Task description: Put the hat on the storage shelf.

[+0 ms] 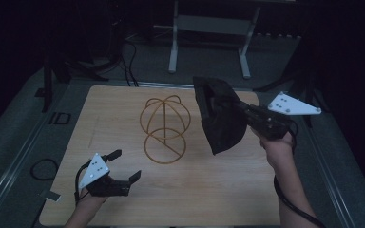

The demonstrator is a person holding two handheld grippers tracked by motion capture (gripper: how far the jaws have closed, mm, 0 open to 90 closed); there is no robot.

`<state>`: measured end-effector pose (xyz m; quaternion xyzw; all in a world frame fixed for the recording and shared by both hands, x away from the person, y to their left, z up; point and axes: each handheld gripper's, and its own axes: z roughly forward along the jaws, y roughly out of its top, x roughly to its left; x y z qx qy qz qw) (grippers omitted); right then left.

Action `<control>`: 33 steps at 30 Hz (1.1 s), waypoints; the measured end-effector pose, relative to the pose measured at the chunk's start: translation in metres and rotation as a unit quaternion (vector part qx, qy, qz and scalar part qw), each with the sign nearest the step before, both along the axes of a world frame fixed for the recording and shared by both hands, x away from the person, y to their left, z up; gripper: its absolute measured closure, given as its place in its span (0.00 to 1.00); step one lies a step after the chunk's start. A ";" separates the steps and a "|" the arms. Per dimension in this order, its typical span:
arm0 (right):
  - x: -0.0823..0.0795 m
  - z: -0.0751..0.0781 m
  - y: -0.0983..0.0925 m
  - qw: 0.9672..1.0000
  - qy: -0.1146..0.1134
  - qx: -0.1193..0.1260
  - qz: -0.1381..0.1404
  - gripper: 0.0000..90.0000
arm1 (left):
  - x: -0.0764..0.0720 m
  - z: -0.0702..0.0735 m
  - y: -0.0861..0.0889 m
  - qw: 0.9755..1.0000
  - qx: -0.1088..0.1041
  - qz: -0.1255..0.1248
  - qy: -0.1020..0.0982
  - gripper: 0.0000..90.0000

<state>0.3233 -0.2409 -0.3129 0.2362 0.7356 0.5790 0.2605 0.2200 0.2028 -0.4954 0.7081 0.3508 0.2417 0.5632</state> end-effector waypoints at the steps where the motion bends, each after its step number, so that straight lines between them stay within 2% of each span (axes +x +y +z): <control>1: 0.003 0.003 0.006 1.000 0.002 0.002 0.006 0.98 | -0.001 -0.002 0.003 1.000 -0.012 0.001 0.010 0.05; 3: 0.007 0.007 0.015 1.000 0.001 -0.010 0.004 0.98 | -0.004 -0.007 0.007 1.000 0.011 0.015 0.007 0.05; 4: 0.009 0.009 0.018 1.000 0.006 -0.006 0.007 0.97 | -0.006 -0.010 0.011 1.000 -0.004 0.018 0.008 0.05; 5: 0.011 0.010 0.023 1.000 0.006 -0.006 0.010 0.98 | -0.006 -0.012 0.014 1.000 -0.006 0.017 0.009 0.05; 7: 0.014 0.012 0.029 1.000 0.012 -0.009 0.011 0.97 | -0.009 -0.018 0.018 0.999 0.006 0.036 0.006 0.05; 8: 0.015 0.013 0.032 1.000 0.017 0.004 0.016 0.97 | -0.011 -0.021 0.020 0.999 0.007 0.037 -0.003 0.05; 9: 0.016 0.014 0.036 1.000 0.015 0.001 0.017 0.97 | -0.011 -0.024 0.021 0.999 0.009 0.039 0.004 0.05; 10: 0.017 0.015 0.041 1.000 0.013 -0.009 0.017 0.97 | -0.010 -0.027 0.024 0.999 0.003 0.042 0.017 0.05; 11: 0.019 0.015 0.044 1.000 0.017 -0.001 0.022 0.97 | -0.010 -0.030 0.026 0.999 -0.007 0.045 0.015 0.05; 12: 0.021 0.015 0.048 0.999 0.020 0.000 0.026 0.97 | -0.010 -0.033 0.027 0.999 -0.001 0.051 0.013 0.05; 13: 0.022 0.016 0.053 0.999 0.017 -0.009 0.025 0.97 | -0.009 -0.035 0.028 0.998 0.013 0.059 0.014 0.05; 15: 0.023 0.016 0.058 0.999 0.018 -0.016 0.022 0.97 | -0.010 -0.039 0.031 0.998 0.008 0.067 0.011 0.05; 16: 0.025 0.015 0.066 0.999 0.025 -0.023 0.031 0.97 | -0.010 -0.041 0.032 0.998 0.014 0.067 0.015 0.05; 18: 0.027 0.014 0.074 0.998 0.034 -0.032 0.033 0.97 | -0.010 -0.044 0.033 0.997 0.022 0.073 0.004 0.05; 20: 0.029 0.012 0.081 0.998 0.040 -0.036 0.039 0.97 | -0.009 -0.047 0.035 0.996 0.033 0.079 0.011 0.05; 21: 0.030 0.011 0.084 0.997 0.045 -0.039 0.041 0.97 | -0.009 -0.048 0.036 0.997 0.027 0.078 0.008 0.05; 23: 0.030 0.010 0.091 0.997 0.046 -0.048 0.047 0.97 | -0.009 -0.049 0.036 0.996 0.032 0.081 0.013 0.05; 25: 0.030 0.008 0.098 0.996 0.045 -0.059 0.048 0.97 | -0.009 -0.049 0.038 0.996 0.021 0.082 0.009 0.05; 28: 0.034 0.002 0.104 0.995 0.055 -0.062 0.052 0.97 | -0.009 -0.050 0.040 0.996 0.015 0.084 0.007 0.06; 32: 0.038 -0.006 0.109 0.994 0.065 -0.075 0.053 0.97 | -0.009 -0.051 0.042 0.996 0.021 0.090 0.007 0.06; 33: 0.039 -0.008 0.111 0.993 0.068 -0.076 0.055 0.97 | -0.008 -0.051 0.043 0.996 0.016 0.090 0.007 0.06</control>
